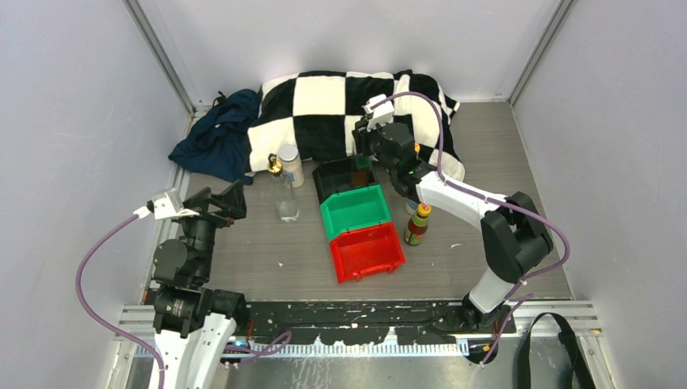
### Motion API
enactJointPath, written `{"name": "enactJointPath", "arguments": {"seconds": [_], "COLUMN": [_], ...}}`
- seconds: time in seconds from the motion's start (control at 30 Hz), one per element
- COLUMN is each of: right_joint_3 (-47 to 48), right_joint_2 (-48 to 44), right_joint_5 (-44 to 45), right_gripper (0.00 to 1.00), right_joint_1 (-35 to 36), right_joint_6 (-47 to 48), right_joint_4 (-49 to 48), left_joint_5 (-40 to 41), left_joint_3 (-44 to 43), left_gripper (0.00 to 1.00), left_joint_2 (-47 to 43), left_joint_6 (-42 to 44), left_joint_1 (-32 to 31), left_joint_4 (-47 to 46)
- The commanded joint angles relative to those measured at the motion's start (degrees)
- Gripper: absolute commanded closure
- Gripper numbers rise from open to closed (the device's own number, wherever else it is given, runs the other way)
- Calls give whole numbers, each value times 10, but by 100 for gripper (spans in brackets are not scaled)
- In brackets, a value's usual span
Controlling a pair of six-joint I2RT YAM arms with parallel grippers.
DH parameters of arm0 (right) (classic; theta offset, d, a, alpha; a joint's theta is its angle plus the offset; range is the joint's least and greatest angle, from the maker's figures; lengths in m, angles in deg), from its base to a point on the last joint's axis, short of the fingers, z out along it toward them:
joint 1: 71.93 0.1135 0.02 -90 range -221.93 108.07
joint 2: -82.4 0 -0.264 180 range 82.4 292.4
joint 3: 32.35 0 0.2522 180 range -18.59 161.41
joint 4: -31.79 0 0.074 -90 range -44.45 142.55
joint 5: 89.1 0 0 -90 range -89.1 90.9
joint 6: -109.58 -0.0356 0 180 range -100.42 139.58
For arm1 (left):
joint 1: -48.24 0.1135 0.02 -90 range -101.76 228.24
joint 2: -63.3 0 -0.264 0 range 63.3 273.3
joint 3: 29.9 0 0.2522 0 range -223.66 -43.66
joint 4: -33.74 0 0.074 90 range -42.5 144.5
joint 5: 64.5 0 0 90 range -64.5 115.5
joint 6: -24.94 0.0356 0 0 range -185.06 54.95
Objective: Organize the condiment bottles
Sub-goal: Place the bottle in the storage box.
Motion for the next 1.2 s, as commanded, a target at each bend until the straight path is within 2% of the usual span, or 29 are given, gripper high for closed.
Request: {"name": "enactJointPath", "arguments": {"seconds": [0.0,0.1,0.2,0.43,0.47,0.7,1.17], "right_joint_3": [17,24,30,20,18,17,40], "right_joint_2": [-29,-28,-26,-34,-35,-45,-86], "right_joint_5": [-51,-63,-70,-64,-65,-67,-75], "right_gripper": [81,78,69,25,22,10,8], "right_joint_1": [-4,-4,-5,-4,-3,-1,6], "right_joint_6": [11,16,19,20,20,19,22], "right_joint_4": [18,35,48,43,42,43,65], "left_joint_5": [-8,-9,-9,-11,-11,-12,-13], "left_joint_3": [2,2,2,3,3,3,4], "left_gripper": [7,7,7,7,7,7,7], "left_joint_2": [4,4,4,6,7,8,12], "left_joint_6": [-9,-10,-12,-13,-14,-14,-11], "left_joint_1": [1,2,1,2,2,2,2], "left_joint_4": [-36,-37,-37,-39,-38,-38,-39]}}
